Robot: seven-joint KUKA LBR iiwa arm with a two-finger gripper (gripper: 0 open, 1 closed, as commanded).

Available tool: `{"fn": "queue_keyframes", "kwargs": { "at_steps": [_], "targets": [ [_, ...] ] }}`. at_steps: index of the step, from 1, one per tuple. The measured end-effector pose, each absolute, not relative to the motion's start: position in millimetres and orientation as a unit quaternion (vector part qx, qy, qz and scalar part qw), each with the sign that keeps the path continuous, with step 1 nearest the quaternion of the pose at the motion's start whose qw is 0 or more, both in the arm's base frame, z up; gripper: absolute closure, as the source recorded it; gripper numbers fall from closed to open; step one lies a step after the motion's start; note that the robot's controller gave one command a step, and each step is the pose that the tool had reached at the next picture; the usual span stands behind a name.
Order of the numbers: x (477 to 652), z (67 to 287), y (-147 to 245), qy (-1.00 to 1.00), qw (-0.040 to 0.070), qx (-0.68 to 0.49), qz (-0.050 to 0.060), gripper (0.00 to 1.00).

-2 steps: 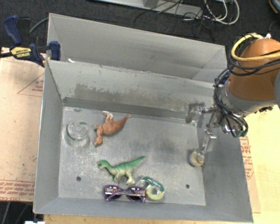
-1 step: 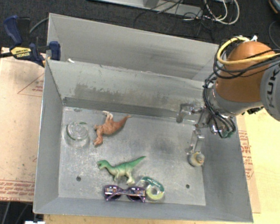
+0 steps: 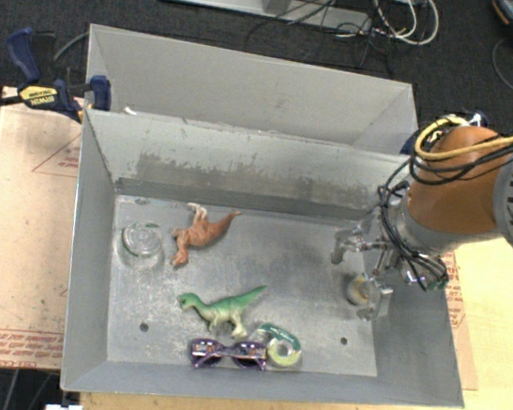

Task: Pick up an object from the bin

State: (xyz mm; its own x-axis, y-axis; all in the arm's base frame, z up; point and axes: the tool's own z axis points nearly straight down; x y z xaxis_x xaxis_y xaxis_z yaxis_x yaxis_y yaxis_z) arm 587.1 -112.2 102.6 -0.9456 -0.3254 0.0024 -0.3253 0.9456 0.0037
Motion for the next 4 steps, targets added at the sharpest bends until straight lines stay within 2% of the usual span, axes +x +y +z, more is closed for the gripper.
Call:
{"fn": "queue_keyframes", "kwargs": {
  "at_steps": [1, 2, 3, 4],
  "targets": [
    [630.5, 89, -115, -0.998, -0.005, 0.066, -0.001, 0.0],
    [596.3, 94, -142, -0.972, -0.001, 0.235, -0.002, 0.0],
    [587.1, 70, -140, -0.996, -0.006, 0.089, -0.002, 1.0],
    [587.1, 70, -140, -0.996, -0.006, 0.09, -0.002, 1.0]
  ]
}}
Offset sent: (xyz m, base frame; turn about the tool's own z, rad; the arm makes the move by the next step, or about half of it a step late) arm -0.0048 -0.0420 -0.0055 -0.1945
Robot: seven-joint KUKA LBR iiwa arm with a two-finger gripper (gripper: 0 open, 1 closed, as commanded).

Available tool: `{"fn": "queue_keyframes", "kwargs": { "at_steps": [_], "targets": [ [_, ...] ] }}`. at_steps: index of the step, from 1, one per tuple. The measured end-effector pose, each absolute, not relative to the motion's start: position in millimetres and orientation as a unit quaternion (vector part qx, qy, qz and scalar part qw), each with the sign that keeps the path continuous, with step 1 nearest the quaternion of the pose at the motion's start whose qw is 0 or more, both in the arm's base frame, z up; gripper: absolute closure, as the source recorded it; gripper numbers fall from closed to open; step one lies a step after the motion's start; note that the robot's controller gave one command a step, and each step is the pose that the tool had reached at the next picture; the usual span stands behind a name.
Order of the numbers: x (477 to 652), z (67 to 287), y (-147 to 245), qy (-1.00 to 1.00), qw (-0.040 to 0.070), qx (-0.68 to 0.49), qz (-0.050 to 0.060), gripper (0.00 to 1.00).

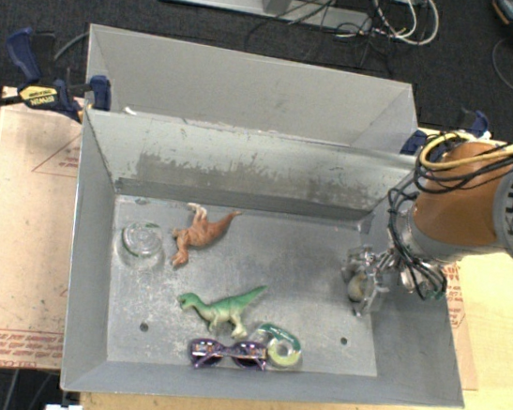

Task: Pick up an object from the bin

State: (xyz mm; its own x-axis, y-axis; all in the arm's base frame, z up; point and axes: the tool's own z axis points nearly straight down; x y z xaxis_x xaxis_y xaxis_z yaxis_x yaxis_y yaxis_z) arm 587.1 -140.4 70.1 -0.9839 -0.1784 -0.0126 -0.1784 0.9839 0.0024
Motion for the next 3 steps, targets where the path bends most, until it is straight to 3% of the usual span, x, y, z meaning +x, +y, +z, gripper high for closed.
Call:
{"fn": "queue_keyframes", "kwargs": {
  "at_steps": [1, 2, 3],
  "targets": [
    [601.2, 116, -148, 0.996, 0.01, -0.085, 0.001, 1.0],
    [594.9, 164, -145, 0.996, 0.01, -0.083, 0.001, 1.0],
    [608.6, 205, -153, 0.996, 0.015, -0.085, 0.0, 1.0]
  ]
}}
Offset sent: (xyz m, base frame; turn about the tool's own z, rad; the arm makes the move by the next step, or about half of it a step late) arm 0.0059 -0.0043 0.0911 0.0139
